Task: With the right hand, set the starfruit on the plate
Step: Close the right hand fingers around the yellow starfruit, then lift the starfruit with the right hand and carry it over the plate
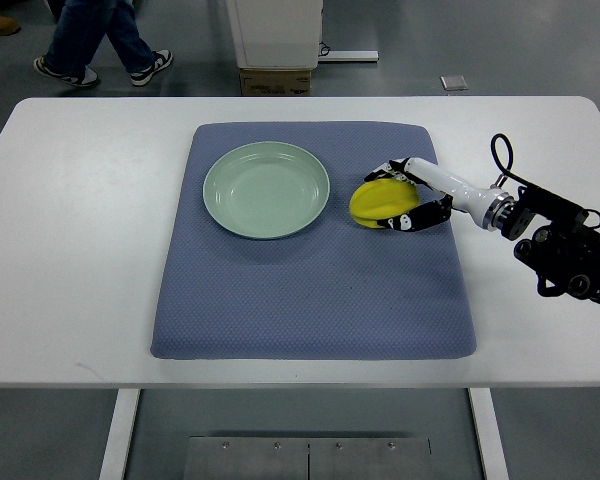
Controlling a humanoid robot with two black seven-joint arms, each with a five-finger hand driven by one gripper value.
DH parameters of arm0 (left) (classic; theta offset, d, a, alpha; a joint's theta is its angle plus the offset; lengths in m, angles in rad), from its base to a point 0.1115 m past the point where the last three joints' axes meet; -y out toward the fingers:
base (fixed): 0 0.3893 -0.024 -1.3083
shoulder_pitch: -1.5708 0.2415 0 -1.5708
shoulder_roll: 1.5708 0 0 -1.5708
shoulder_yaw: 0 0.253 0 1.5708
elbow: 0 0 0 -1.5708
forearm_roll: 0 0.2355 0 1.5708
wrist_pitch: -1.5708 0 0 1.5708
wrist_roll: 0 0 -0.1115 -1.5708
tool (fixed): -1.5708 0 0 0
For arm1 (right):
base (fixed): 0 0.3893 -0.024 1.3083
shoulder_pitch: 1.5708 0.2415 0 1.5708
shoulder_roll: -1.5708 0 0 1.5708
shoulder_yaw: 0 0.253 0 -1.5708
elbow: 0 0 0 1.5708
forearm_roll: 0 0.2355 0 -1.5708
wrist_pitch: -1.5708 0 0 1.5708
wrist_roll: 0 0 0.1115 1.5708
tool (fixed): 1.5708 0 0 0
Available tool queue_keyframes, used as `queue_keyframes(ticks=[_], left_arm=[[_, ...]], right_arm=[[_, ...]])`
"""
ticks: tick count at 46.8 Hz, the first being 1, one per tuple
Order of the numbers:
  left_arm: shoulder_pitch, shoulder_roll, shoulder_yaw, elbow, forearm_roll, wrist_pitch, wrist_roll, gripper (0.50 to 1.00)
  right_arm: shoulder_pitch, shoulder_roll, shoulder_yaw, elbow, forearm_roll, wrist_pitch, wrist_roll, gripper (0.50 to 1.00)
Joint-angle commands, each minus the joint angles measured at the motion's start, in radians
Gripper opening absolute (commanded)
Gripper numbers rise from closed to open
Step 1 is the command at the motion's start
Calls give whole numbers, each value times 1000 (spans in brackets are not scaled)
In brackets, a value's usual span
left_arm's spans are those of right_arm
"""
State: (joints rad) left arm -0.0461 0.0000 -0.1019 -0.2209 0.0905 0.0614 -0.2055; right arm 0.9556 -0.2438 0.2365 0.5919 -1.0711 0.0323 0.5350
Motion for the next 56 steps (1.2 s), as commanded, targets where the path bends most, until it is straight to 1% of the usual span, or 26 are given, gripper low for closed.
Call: queue_keyframes(ticks=[1,12,24,35,51,56], left_arm=[[0,0,1,0,0,0,0,1000],[0,0,-1,0,0,0,0,1000],[0,0,-1,0,0,0,0,1000],[0,0,1,0,0,0,0,1000],[0,0,1,0,0,0,0,1000],[0,0,-1,0,2,0,0,1000]], right_arm=[[20,0,30,0,8,1,-10,500],[109,15,50,3,63,6,-76,500],[190,133,49,2,68,8,-150,500],[238,239,38,-1,66,8,-193,500],[261,244,-32,-53,65,5,-205,500],[261,244,-57,-46,65,3,-205,500]])
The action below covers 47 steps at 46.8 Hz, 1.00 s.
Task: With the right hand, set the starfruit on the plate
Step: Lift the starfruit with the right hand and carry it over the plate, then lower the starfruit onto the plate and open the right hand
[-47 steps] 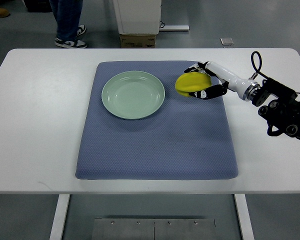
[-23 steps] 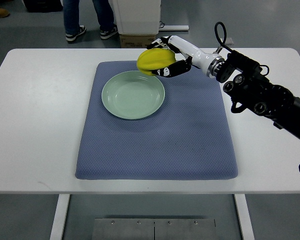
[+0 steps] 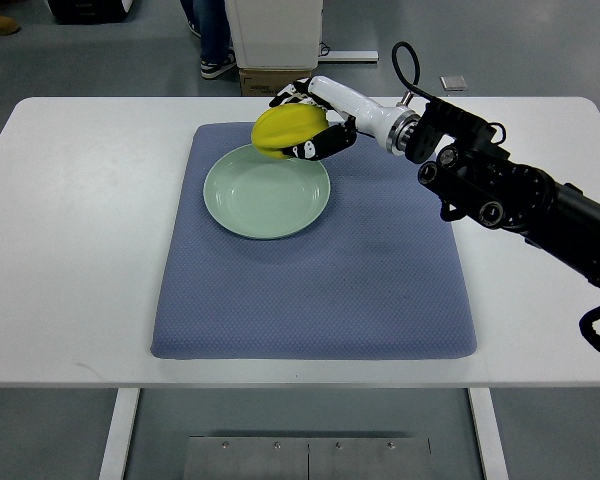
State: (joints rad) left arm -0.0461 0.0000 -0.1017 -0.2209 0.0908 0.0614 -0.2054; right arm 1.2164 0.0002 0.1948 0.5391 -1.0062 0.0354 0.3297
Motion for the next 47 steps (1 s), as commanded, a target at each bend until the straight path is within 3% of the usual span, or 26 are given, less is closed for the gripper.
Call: queue_keyframes(ticks=[1,14,39,40,47], left_arm=[[0,0,0,0,0,0,0,1000],[0,0,-1,0,0,0,0,1000],[0,0,0,0,0,0,0,1000],[0,0,0,0,0,0,0,1000],[0,0,-1,0,0,0,0,1000]], right_arm=[[2,0,-20,12,0,0,0,500],[2,0,-72,79,1,0,-4,500],[-35,0,-179,120,1,-3,-104,500],[-37,0,-179,120,1,-3,-104,533],[-41,0,-175,120,8,-5,-106,915]])
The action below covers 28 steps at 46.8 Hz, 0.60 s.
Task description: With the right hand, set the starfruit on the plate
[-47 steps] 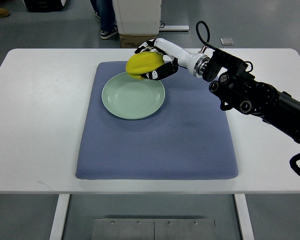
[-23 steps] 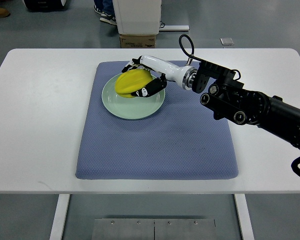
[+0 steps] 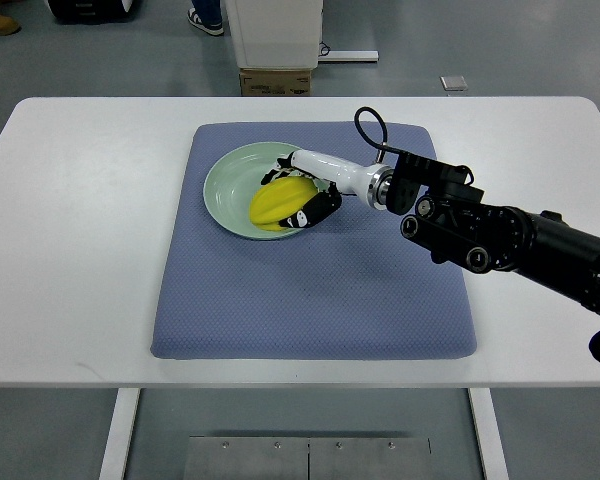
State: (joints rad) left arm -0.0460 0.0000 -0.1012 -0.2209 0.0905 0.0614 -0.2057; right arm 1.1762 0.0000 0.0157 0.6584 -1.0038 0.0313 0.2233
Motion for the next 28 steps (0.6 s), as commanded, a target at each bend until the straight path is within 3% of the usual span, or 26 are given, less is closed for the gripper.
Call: queue_keyframes(ticks=[1,28], left_arm=[[0,0,0,0,0,0,0,1000],[0,0,0,0,0,0,0,1000]], right_arm=[[-1,0,4,0,7,-1,1,986],[5,0,138,-6,89,1,-1,1000]])
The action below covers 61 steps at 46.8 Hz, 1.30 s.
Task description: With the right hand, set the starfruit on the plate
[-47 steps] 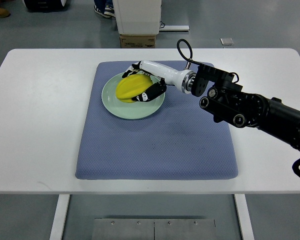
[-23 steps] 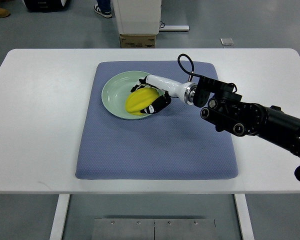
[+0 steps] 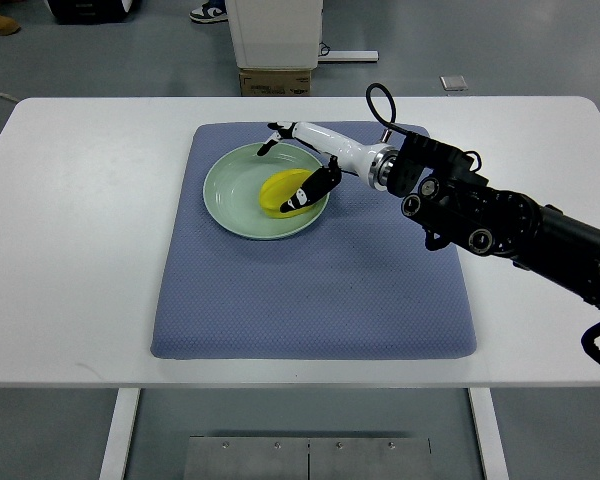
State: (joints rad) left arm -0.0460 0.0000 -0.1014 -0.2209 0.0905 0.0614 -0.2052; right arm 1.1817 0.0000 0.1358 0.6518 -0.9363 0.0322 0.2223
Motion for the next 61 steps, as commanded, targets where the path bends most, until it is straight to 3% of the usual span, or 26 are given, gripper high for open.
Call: queue_keyframes(ticks=[1,9,21,41,55,61], left_arm=[[0,0,0,0,0,0,0,1000],[0,0,-1,0,2,0,0,1000],[0,0,0,0,0,0,1,1000],[0,0,-1,0,2,0,1,1000],[0,0,0,0,0,0,0,1000],[0,0,-1,0,0,0,0,1000]], right_arm=[[-2,0,24,0,33,0,0,1000],[-42,0,102,-1,79,-1,-1,1000],[-140,0,324,-26,82,-5,-58,1000],[-241,-6,608,-50,120,-86,-116,1000],[-292,-5,734,-58,260,-193,-127,1000],[-316,-11,786,-61,293,-204,-126,1000]])
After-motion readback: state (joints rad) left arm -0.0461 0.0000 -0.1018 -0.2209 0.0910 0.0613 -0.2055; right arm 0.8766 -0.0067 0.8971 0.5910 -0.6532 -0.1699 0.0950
